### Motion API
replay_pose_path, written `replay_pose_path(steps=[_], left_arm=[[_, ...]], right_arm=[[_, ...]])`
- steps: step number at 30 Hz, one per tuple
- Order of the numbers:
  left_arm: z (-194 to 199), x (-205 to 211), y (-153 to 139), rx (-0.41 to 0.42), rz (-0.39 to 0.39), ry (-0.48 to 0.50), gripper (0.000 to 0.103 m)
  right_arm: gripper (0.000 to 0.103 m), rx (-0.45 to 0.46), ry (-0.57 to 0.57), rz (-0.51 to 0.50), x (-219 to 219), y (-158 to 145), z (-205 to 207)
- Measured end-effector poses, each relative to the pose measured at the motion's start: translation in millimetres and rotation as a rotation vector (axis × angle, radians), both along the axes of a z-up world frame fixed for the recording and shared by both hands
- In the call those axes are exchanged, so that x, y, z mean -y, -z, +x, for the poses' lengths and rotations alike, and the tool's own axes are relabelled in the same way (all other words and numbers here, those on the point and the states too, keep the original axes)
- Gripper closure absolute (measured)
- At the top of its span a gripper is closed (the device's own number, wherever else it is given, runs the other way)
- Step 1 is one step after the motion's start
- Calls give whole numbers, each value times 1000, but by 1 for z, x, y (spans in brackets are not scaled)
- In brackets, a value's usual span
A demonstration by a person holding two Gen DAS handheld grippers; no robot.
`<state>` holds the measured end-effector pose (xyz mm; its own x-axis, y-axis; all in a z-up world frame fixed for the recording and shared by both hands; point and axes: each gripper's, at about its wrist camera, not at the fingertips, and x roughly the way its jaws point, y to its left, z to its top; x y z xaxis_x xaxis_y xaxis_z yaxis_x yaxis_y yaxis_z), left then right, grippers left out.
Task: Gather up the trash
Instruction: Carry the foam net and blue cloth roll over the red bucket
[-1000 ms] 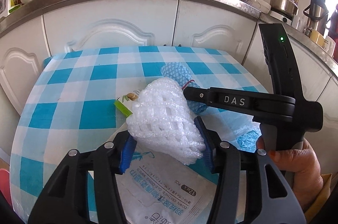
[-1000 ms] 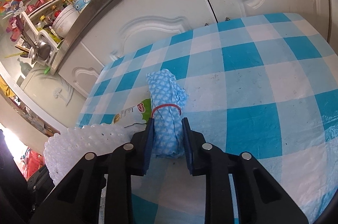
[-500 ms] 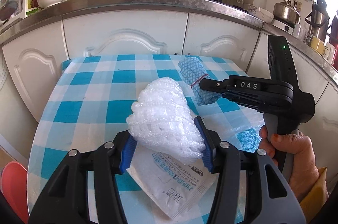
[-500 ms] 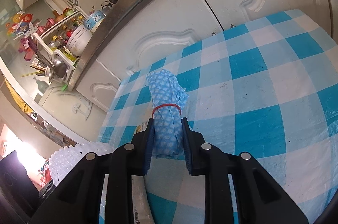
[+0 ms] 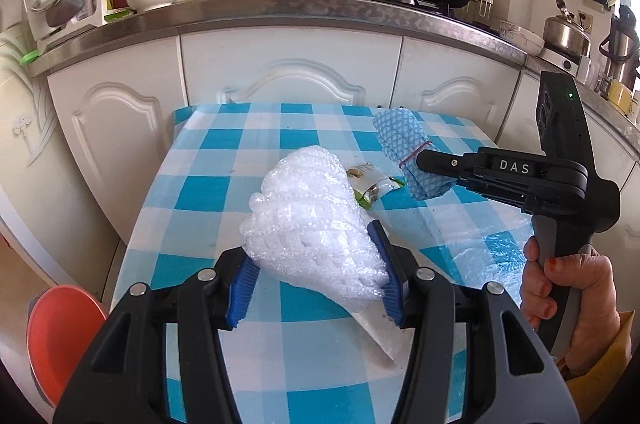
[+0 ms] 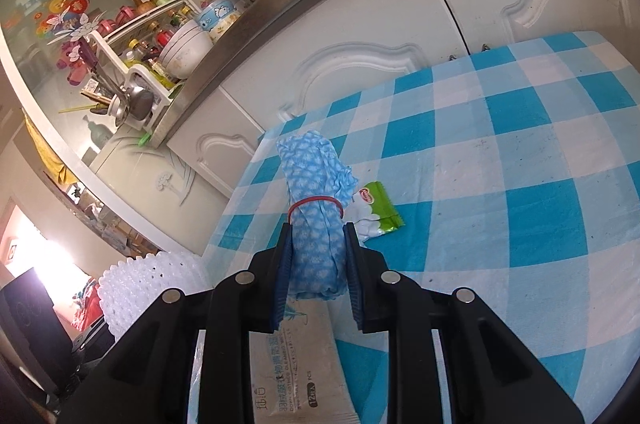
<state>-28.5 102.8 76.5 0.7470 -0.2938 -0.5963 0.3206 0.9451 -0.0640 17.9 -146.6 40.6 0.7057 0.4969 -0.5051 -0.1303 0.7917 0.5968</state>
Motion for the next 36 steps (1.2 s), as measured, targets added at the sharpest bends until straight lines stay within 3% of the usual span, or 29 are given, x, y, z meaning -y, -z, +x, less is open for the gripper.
replay_pose_path(steps=[36], left_arm=[[-16,-148,10,0,36,-307,49]], right_arm=[[77,58,-254,-69,-138,-41,-57]])
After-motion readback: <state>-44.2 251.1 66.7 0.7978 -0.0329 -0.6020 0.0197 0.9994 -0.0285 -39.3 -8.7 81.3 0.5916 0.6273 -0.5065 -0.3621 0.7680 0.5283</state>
